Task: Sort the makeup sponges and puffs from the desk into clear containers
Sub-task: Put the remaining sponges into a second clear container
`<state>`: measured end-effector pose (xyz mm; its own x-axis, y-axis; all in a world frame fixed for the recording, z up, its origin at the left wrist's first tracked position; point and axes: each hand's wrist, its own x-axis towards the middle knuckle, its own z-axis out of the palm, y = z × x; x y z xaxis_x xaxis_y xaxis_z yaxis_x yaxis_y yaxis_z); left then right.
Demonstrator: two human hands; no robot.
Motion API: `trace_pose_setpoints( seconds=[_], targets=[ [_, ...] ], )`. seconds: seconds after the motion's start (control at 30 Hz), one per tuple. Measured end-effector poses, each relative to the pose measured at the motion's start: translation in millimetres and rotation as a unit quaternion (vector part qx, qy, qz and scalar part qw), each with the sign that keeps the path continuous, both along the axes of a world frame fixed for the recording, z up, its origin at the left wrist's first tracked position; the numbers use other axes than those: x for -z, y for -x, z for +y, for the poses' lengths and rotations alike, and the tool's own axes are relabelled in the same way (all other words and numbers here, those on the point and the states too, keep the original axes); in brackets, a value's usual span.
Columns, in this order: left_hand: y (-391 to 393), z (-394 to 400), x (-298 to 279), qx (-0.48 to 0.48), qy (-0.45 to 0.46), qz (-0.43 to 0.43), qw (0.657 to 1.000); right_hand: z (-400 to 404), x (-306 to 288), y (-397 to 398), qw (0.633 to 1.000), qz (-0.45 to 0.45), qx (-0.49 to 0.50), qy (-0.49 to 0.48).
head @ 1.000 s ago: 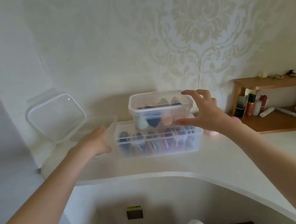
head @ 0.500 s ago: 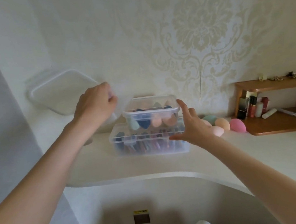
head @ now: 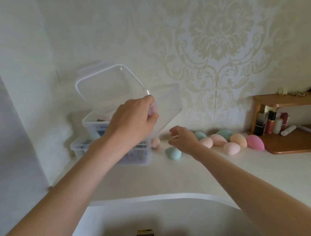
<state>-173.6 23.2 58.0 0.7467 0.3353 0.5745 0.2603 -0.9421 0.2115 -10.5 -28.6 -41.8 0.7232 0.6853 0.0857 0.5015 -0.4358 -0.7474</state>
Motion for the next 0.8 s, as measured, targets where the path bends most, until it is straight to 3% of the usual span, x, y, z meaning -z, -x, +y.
trace_pose_setpoints(
  seconds=[0.1,0.33,0.6,0.8],
  targets=[
    [-14,-13,8,0.037,-0.005,-0.002,0.999,-24,-4,-18,0.986,-0.13,-0.029,0.104],
    [-41,-8,15,0.055,0.001,0.004,0.998,-2,23,-22,0.952,-0.19,-0.131,0.201],
    [-58,14,30,0.024,0.004,0.035,0.999,23,42,-24,0.919,-0.309,-0.064,0.235],
    [-70,11,36,0.037,-0.013,0.023,0.999,-9,50,-54,0.875,-0.398,0.065,0.266]
  ],
)
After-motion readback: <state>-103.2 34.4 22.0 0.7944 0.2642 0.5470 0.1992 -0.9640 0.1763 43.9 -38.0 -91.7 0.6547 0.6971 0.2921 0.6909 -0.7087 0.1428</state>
